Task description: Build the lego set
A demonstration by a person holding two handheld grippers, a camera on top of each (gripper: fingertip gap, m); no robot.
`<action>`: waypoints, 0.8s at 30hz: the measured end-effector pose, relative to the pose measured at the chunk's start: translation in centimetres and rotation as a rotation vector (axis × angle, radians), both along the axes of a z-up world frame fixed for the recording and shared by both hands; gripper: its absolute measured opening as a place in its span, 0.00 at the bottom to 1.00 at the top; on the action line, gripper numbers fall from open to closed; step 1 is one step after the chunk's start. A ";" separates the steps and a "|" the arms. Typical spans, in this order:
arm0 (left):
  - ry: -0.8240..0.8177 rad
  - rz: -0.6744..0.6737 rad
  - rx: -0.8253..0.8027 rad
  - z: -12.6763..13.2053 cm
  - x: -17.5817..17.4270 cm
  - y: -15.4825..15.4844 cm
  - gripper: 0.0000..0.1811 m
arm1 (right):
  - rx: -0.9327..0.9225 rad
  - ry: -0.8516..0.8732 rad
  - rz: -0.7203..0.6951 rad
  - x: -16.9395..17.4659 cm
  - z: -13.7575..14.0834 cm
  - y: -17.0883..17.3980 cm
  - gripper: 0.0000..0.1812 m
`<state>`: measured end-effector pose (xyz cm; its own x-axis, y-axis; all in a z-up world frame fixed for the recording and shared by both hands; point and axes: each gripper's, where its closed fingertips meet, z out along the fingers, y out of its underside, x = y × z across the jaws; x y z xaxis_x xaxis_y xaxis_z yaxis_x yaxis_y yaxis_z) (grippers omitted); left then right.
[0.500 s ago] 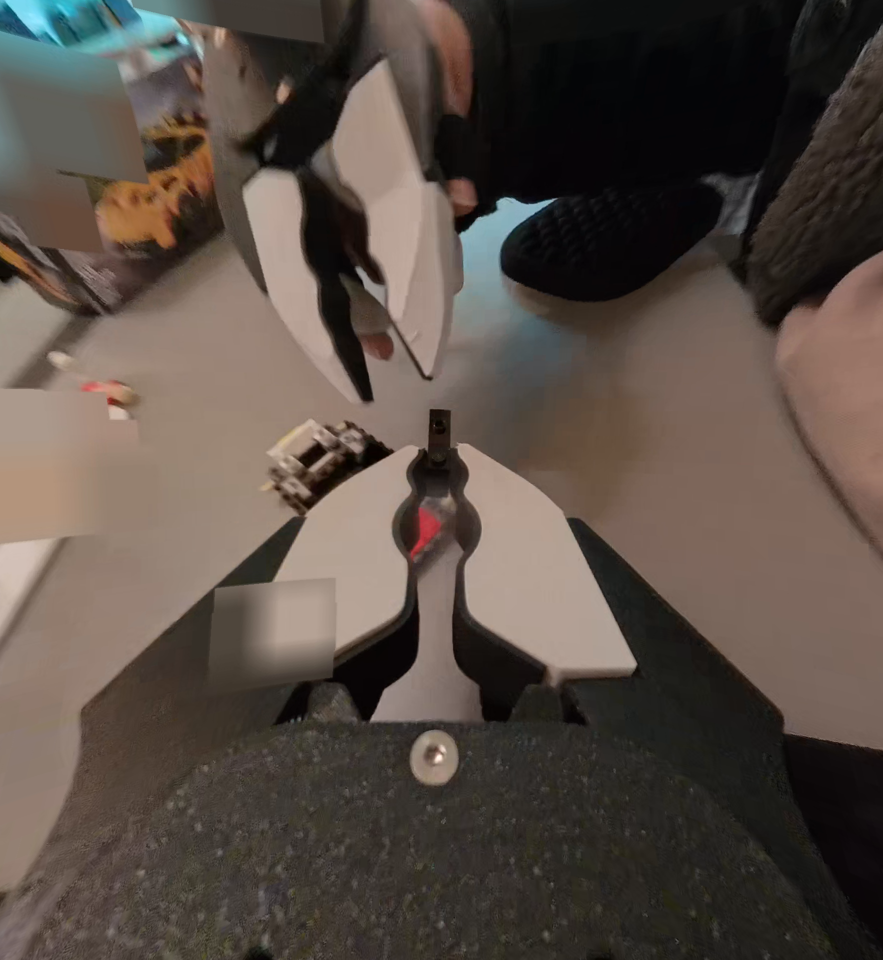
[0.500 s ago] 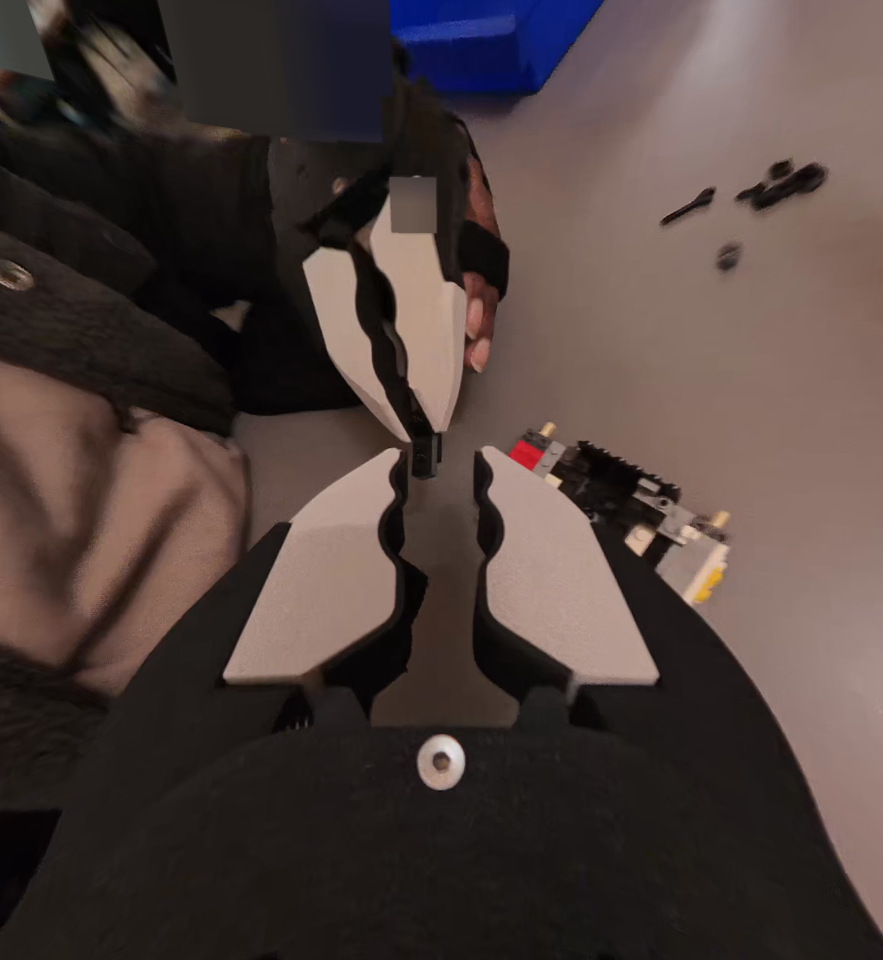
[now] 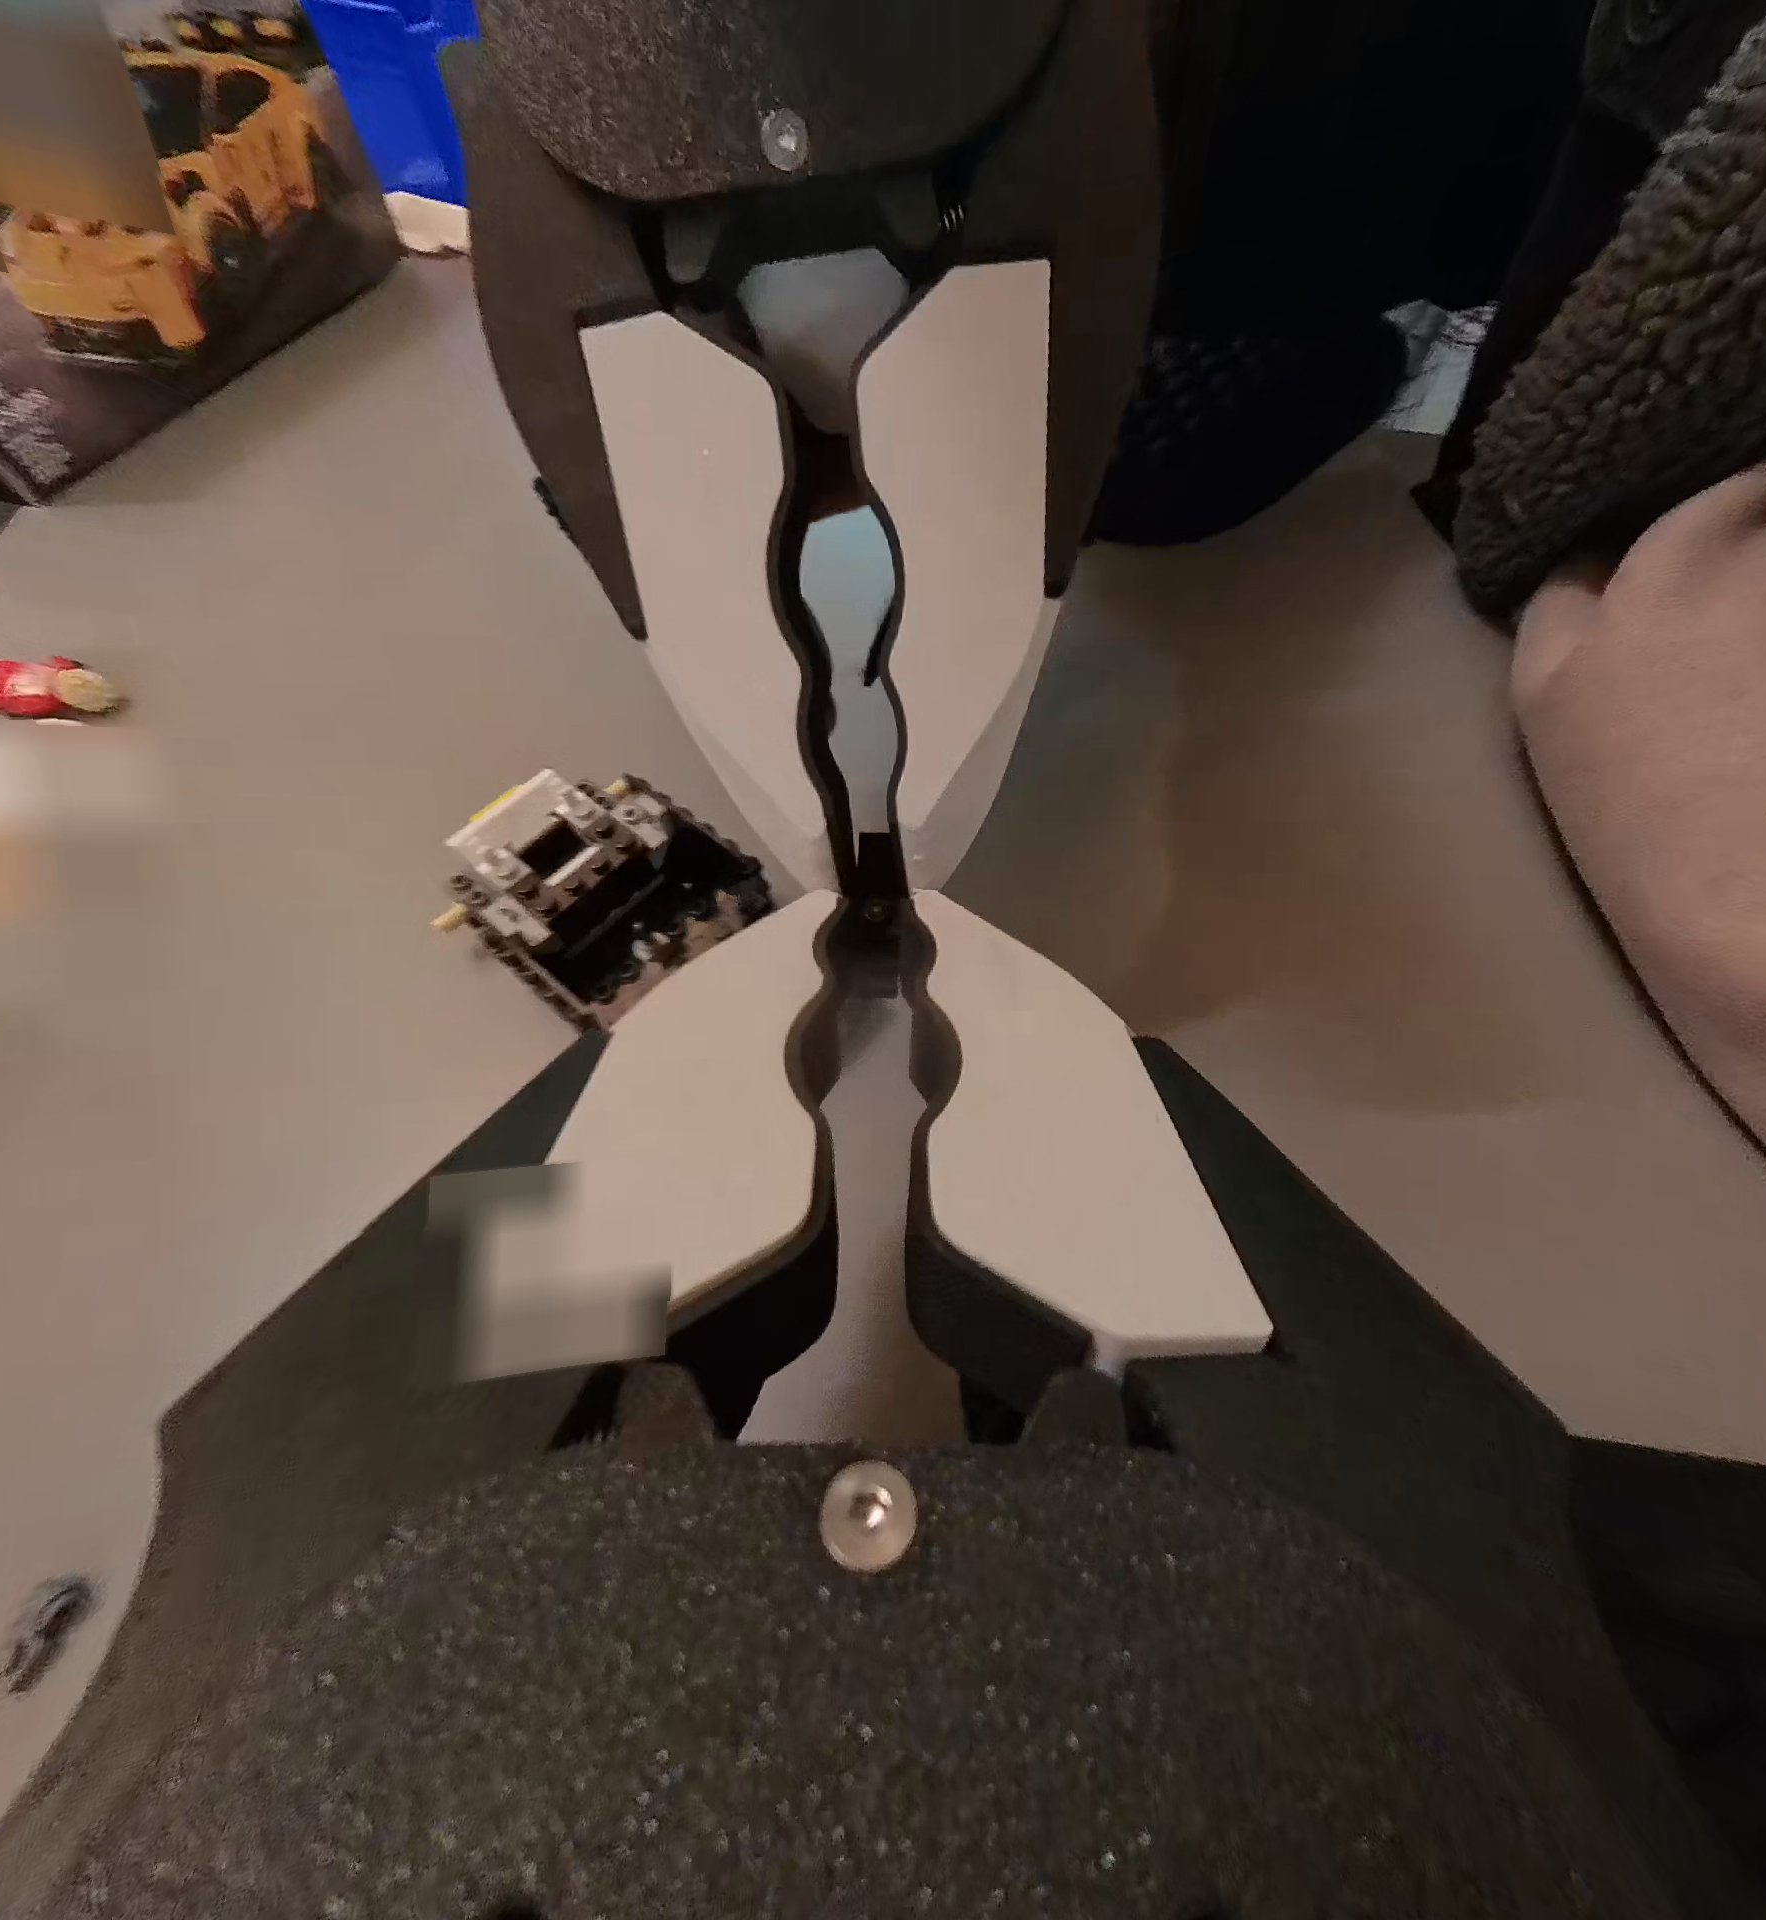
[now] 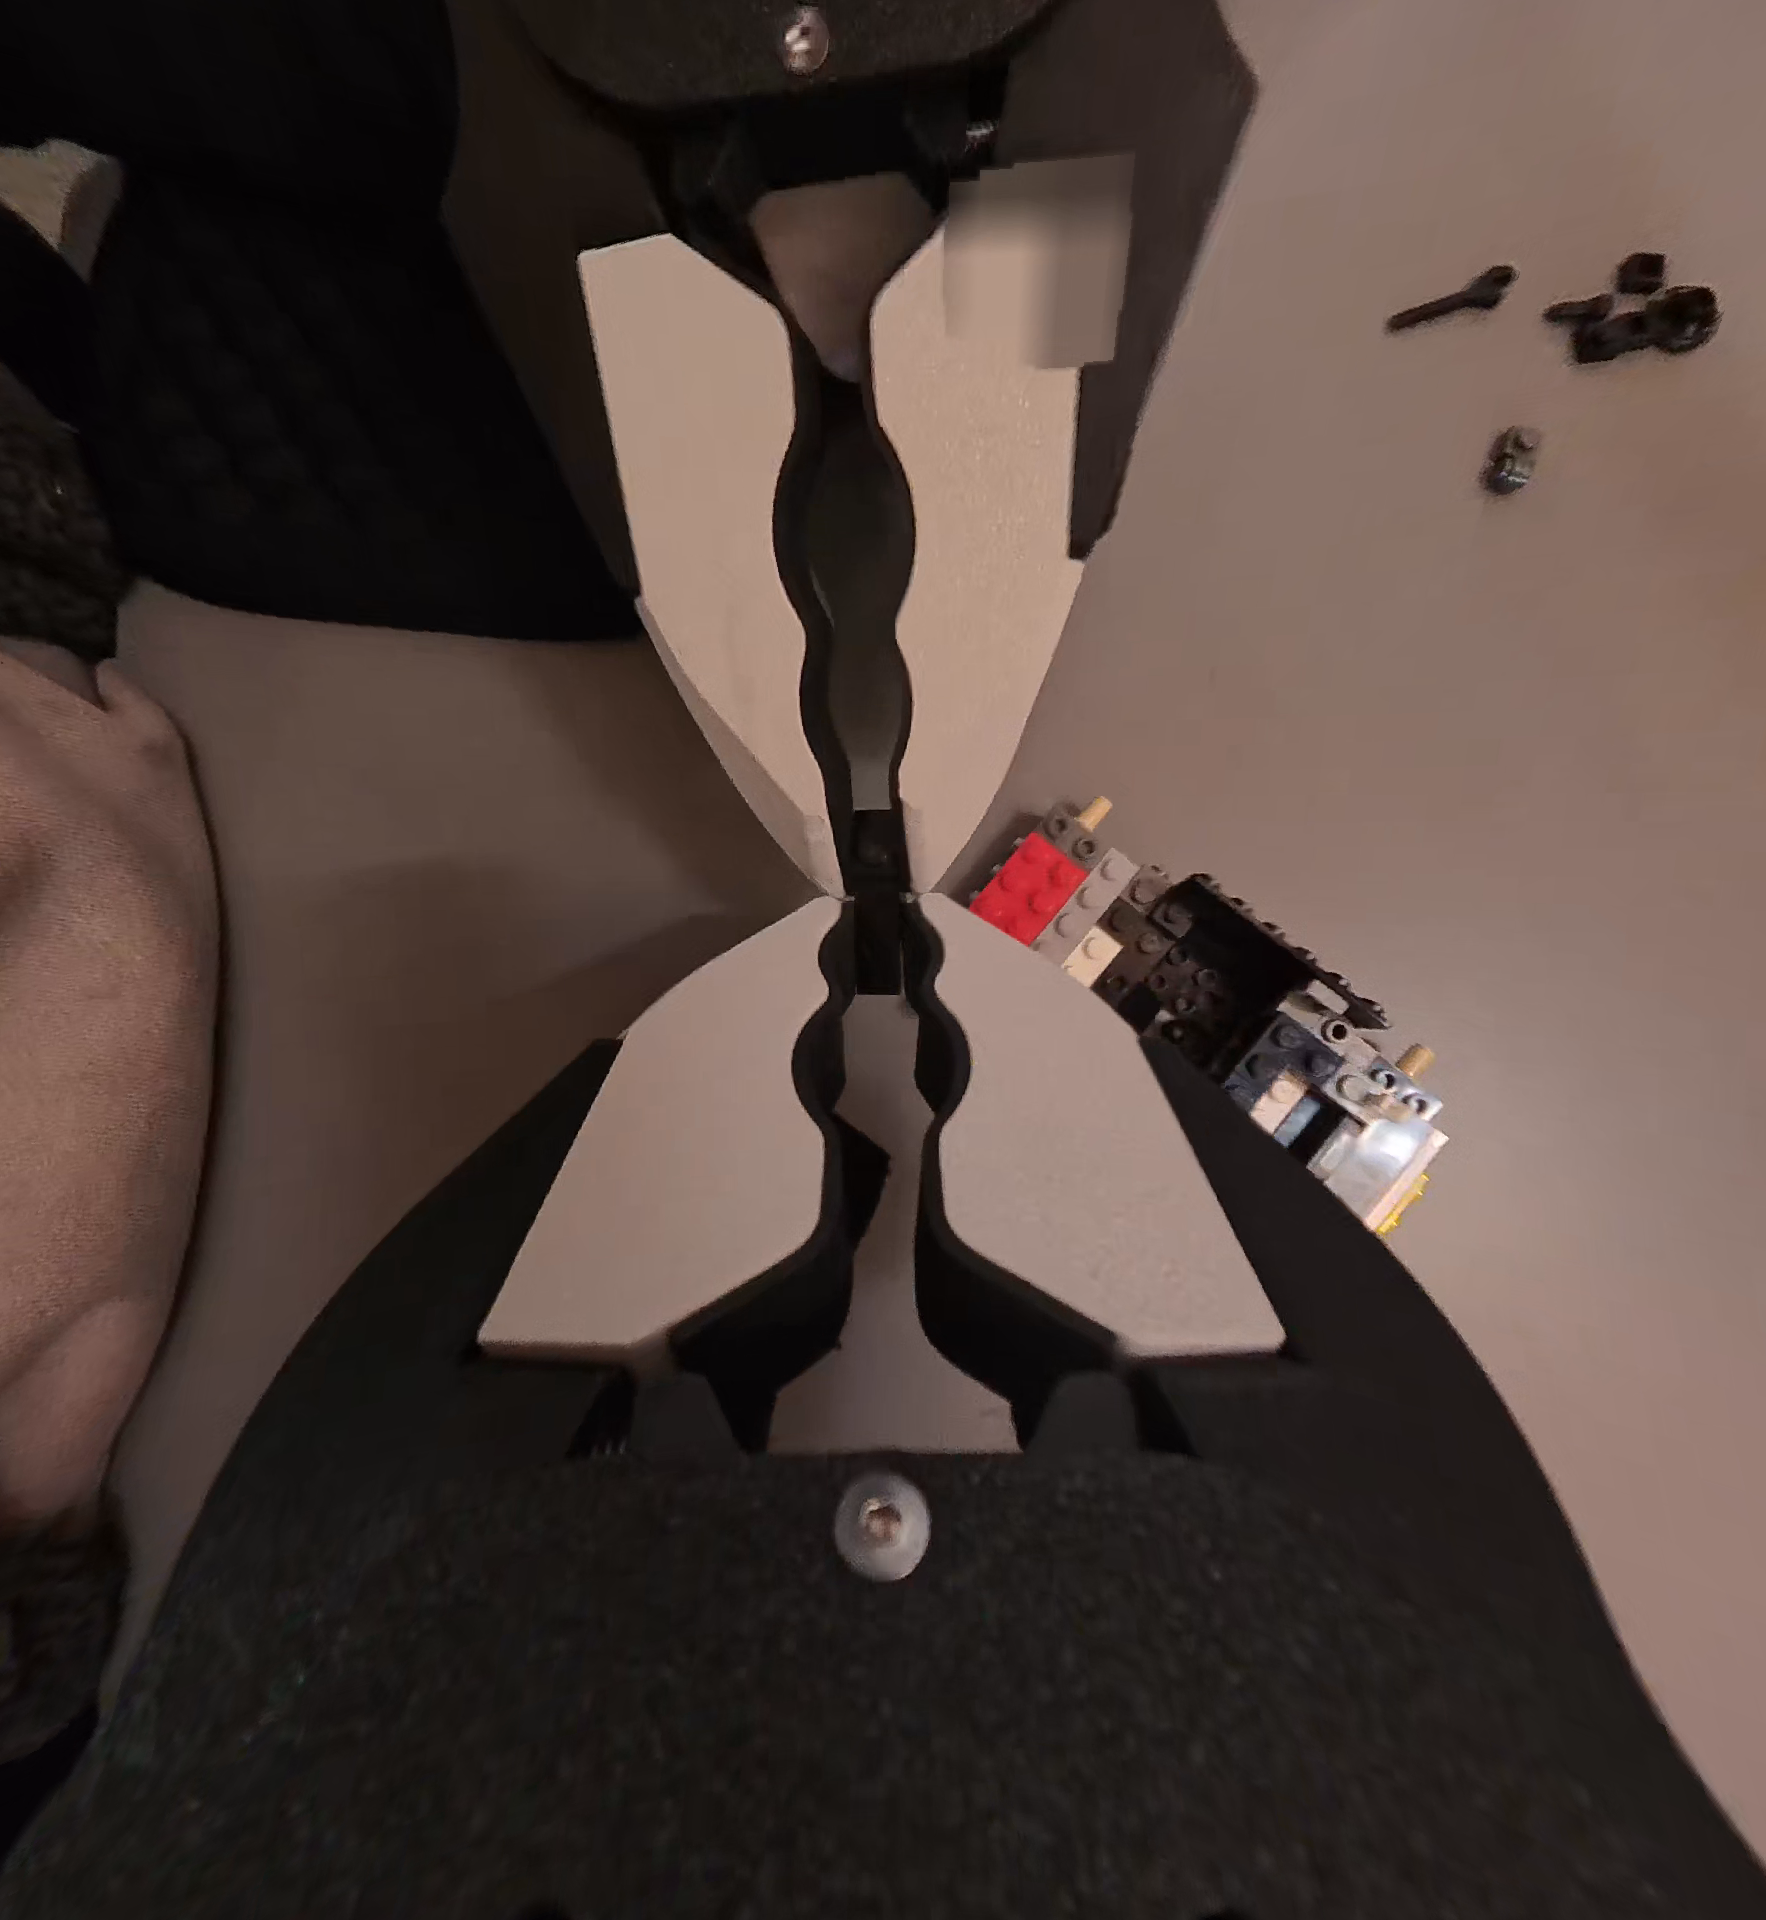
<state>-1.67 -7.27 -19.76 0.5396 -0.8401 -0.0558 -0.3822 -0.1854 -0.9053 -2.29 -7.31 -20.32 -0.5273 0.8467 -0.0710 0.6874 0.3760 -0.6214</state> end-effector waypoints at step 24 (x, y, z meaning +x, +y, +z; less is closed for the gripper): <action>0.209 0.156 -0.177 -4.8 -1.1 1.3 0.15 | 0.009 -0.145 -0.372 0.1 -3.1 5.2 0.04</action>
